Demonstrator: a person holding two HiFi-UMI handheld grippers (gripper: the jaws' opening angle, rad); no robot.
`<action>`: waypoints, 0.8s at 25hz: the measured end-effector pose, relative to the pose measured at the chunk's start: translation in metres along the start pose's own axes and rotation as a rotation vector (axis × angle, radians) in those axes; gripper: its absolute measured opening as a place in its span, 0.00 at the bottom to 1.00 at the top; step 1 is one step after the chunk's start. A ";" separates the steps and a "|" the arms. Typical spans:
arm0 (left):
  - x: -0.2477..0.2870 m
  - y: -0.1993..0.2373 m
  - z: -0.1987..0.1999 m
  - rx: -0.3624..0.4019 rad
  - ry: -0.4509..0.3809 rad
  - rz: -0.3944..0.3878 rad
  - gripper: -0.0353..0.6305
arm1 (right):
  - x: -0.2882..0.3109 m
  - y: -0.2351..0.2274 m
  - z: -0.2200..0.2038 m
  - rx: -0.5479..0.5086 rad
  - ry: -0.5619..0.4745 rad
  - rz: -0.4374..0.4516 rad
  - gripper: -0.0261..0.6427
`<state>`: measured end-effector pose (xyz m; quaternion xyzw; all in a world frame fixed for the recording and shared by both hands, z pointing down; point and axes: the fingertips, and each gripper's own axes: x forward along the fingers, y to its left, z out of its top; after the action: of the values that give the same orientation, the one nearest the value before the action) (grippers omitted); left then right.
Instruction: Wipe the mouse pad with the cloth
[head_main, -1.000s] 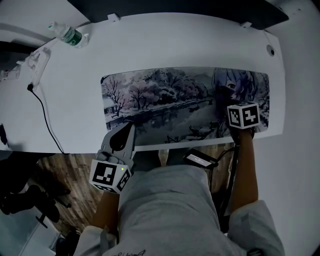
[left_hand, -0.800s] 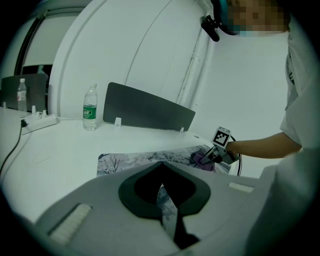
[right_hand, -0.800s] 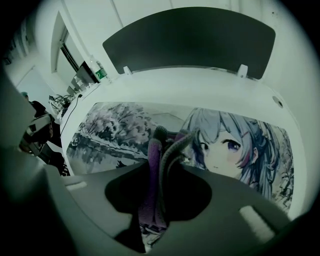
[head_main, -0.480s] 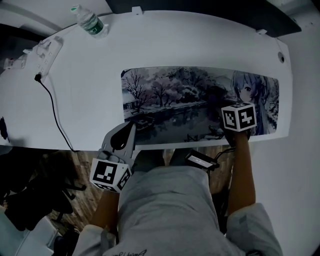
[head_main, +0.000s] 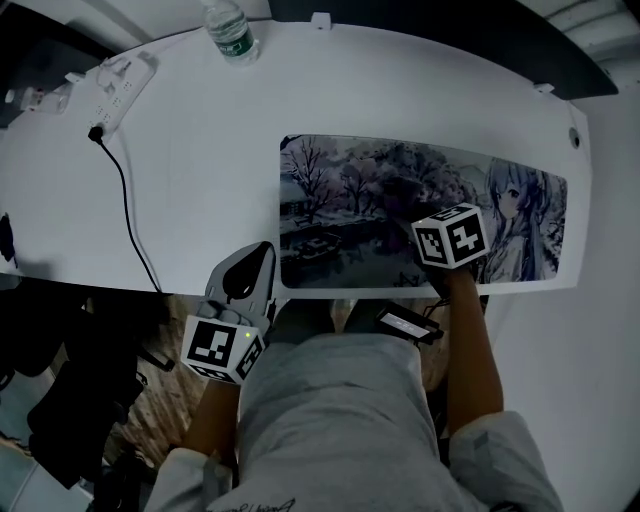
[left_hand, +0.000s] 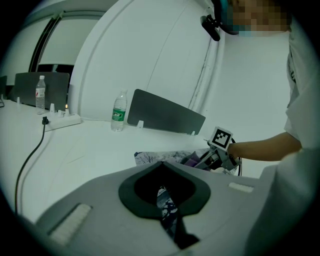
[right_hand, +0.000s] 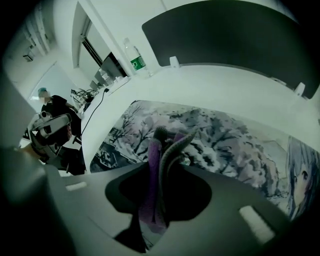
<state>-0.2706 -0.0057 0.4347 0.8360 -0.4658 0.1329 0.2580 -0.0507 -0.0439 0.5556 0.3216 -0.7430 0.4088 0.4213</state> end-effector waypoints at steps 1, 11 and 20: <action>-0.003 0.003 0.000 -0.003 0.000 0.003 0.08 | 0.004 0.009 0.004 -0.005 0.001 0.012 0.19; -0.031 0.038 -0.008 -0.021 -0.002 0.050 0.08 | 0.043 0.090 0.035 -0.115 0.016 0.080 0.19; -0.050 0.056 -0.013 -0.044 -0.008 0.083 0.08 | 0.068 0.144 0.054 -0.188 0.018 0.127 0.19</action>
<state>-0.3439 0.0126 0.4397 0.8106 -0.5038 0.1299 0.2689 -0.2184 -0.0341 0.5504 0.2292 -0.7931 0.3661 0.4295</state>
